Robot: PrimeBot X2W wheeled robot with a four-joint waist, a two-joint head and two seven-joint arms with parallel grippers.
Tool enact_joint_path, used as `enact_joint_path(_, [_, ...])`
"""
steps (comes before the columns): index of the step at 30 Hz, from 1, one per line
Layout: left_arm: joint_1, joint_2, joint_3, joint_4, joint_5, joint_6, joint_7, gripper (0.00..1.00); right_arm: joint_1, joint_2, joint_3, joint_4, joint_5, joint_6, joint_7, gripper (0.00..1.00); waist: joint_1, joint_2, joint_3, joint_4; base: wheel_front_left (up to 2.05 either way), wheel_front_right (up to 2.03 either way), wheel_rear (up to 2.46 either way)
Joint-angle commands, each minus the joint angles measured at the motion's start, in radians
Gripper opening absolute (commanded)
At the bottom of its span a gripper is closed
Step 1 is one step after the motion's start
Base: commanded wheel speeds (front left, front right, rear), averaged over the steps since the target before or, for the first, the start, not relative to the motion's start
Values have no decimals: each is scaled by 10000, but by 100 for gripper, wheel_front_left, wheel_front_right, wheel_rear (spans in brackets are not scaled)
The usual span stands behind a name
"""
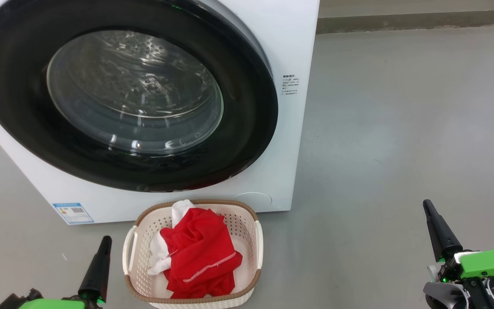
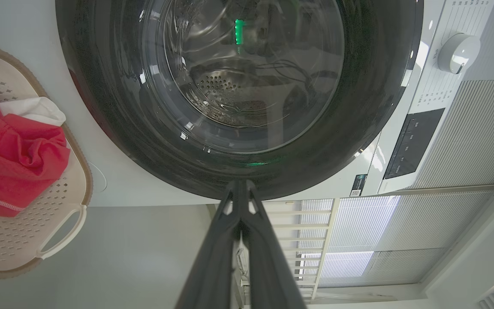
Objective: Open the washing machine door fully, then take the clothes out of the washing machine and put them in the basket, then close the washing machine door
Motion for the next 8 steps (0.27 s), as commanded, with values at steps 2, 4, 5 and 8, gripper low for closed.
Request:
enact_joint_path(2, [-391, 77, 271, -260, -67, 4, 43, 0, -409, -112, 160, -309, -2, 6, 59, 0, 0, 0, 0, 0, 0, 0, 0])
enact_joint_path(4, [-391, 77, 271, -260, -67, 4, 43, 0, -409, -112, 160, -309, -2, 6, 59, 0, 0, 0, 0, 0, 0, 0, 0])
enact_joint_path(5, [-391, 77, 271, -260, -67, 4, 43, 0, -409, -112, 160, -309, -2, 6, 59, 0, 0, 0, 0, 0, 0, 0, 0])
enact_joint_path(8, [-391, 77, 271, -260, -67, 4, 43, 0, -409, -112, 160, -309, -2, 6, 59, 0, 0, 0, 0, 0, 0, 0, 0])
